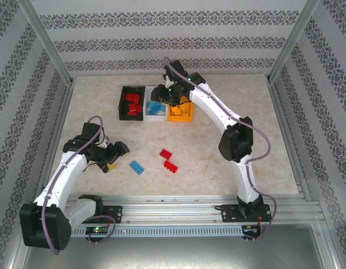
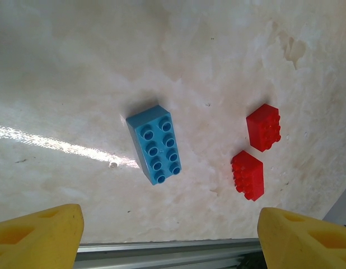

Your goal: Sort the legos into containers by color

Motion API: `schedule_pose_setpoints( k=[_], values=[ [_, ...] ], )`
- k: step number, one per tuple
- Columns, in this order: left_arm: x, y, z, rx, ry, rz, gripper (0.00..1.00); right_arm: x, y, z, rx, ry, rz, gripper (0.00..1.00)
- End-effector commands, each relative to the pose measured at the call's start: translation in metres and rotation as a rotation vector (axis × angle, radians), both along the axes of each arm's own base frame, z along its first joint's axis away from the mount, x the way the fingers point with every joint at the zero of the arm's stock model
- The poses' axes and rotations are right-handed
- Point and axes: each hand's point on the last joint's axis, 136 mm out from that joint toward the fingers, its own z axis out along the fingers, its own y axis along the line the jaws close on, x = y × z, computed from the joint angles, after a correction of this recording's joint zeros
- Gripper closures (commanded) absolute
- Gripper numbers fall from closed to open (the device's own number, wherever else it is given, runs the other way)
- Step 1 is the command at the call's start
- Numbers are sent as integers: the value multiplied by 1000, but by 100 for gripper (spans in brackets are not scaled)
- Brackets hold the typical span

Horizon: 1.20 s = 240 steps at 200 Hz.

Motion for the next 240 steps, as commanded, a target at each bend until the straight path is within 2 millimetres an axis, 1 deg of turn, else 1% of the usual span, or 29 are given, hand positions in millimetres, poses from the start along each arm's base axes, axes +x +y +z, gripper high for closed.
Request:
schedule_pose_setpoints(
  k=[1, 7, 14, 26, 35, 36, 38, 49, 64, 86, 109, 137, 172, 186, 220, 240],
  values=[
    [-1, 0, 10, 16, -33, -21, 18, -65, -2, -11, -178, -32, 198, 45],
    [0, 0, 13, 15, -43, -24, 18, -78, 1, -12, -195, -40, 230, 45],
    [1, 0, 16, 19, -53, -24, 18, -92, 2, -19, -227, -42, 265, 45],
    [3, 3, 22, 34, -74, -20, 18, -117, 9, -21, -235, -61, 323, 44],
    [5, 8, 27, 59, -92, -7, 18, -134, 15, -24, -235, -67, 362, 44],
    [5, 8, 27, 63, -95, -5, 18, -135, 16, -22, -231, -74, 366, 44],
    [5, 10, 28, 71, -97, -2, 18, -140, 17, -28, -240, -67, 375, 44],
    [5, 19, 33, 118, -110, 20, 18, -159, 24, -33, -255, -76, 427, 43],
    [3, 34, 40, 199, -118, 53, 17, -181, 30, -49, -295, -58, 474, 42],
    [3, 49, 53, 273, -165, 93, 16, -211, 42, -74, -355, -28, 554, 40],
    [-4, 66, 67, 352, -203, 150, 13, -233, 52, -95, -431, -27, 631, 37],
    [-13, 80, 84, 401, -276, 216, 11, -243, 61, -121, -498, -17, 672, 35],
    [-21, 84, 98, 399, -354, 268, 11, -241, 72, -139, -534, -22, 688, 35],
    [-24, 84, 100, 397, -370, 274, 11, -239, 75, -145, -547, -21, 688, 35],
    [-29, 81, 99, 385, -357, 251, 9, -230, 77, -157, -598, -26, 682, 38],
    [-31, 80, 99, 384, -357, 247, 9, -228, 84, -161, -595, -27, 690, 40]
  ],
)
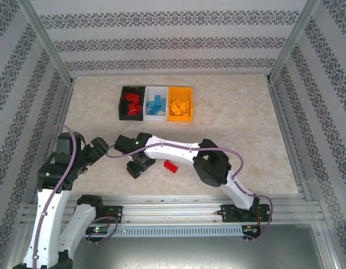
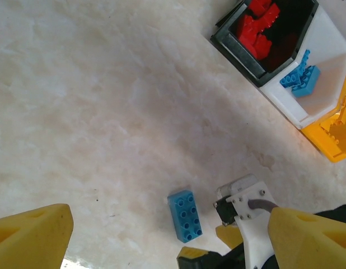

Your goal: Sort the legos into containers by color

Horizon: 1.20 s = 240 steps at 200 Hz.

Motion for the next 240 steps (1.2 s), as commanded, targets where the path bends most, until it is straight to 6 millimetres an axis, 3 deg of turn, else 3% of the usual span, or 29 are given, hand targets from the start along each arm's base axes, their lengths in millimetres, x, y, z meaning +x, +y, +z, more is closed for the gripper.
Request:
schedule_pose_setpoints(
  k=[1, 56, 78, 105, 126, 157, 184, 216, 240],
  values=[
    [-10, 3, 3, 1, 18, 14, 9, 5, 0, -7, -42, -20, 17, 40],
    [-15, 4, 2, 1, 20, 23, 7, 12, 3, -25, -90, -34, 7, 46],
    [-16, 3, 1, 1, 26, 19, 7, 15, 1, -29, -103, -41, -2, 54],
    [-16, 3, -2, -4, 34, 20, 7, 18, 0, -28, -100, -54, -8, 69],
    [-14, 3, -1, 0, 31, 17, 7, 20, 1, -21, -78, -63, -13, 70],
    [-7, 2, 3, -4, 24, 10, 7, 27, -4, 12, 34, -25, -82, 70],
    [3, -2, 12, -20, -10, -5, 7, 45, -12, 55, 238, 38, -189, 70],
    [15, -6, 17, -36, -25, -21, 7, 88, -19, 101, 457, 111, -335, 70],
    [25, -14, 16, -70, -22, -46, 7, 132, -23, 117, 555, 146, -451, 70]
  ],
)
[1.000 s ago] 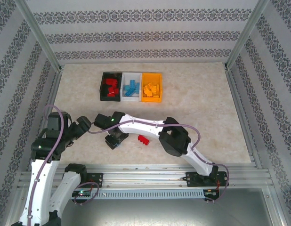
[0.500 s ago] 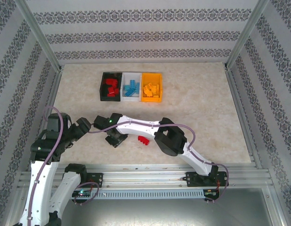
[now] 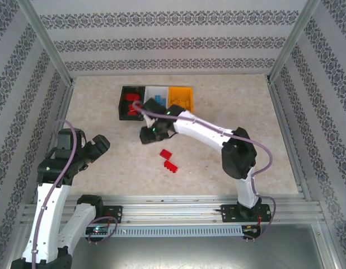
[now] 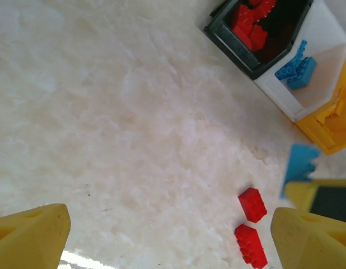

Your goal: Sort the legos into containers by color

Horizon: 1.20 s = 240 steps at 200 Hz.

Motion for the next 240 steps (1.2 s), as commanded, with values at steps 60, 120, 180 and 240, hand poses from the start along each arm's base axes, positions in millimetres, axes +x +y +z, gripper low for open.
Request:
schedule_pose_setpoints(
  k=[60, 120, 180, 240],
  values=[
    [37, -43, -5, -185, 31, -184, 8, 146, -11, 6, 217, 112, -324, 69],
    [32, -63, -27, -257, 146, -275, 8, 200, -26, -6, 245, 103, -405, 58],
    [38, -85, -42, -234, 227, -362, 7, 189, -40, 29, 247, 43, -389, 43],
    [56, -159, -61, 34, 313, -743, 7, 109, -125, 49, 174, 24, -474, 42]
  ],
)
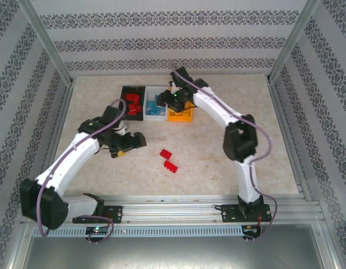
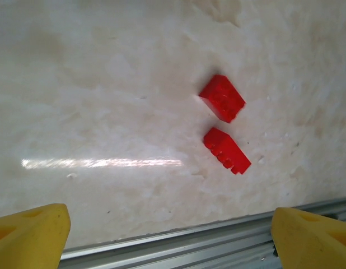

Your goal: Sort the legos into containers by color

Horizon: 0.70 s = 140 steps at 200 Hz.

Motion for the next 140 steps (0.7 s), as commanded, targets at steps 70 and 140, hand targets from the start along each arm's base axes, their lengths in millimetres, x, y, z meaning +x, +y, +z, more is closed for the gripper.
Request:
schedule_pose_setpoints(
  k=[70, 140],
  values=[
    [40, -101, -47, 213, -26, -491, 8, -156, -128, -9, -87, 39, -161, 39],
    [35, -122, -98, 319, 21, -705, 9, -199, -156, -26, -84, 57, -248, 38]
  ],
)
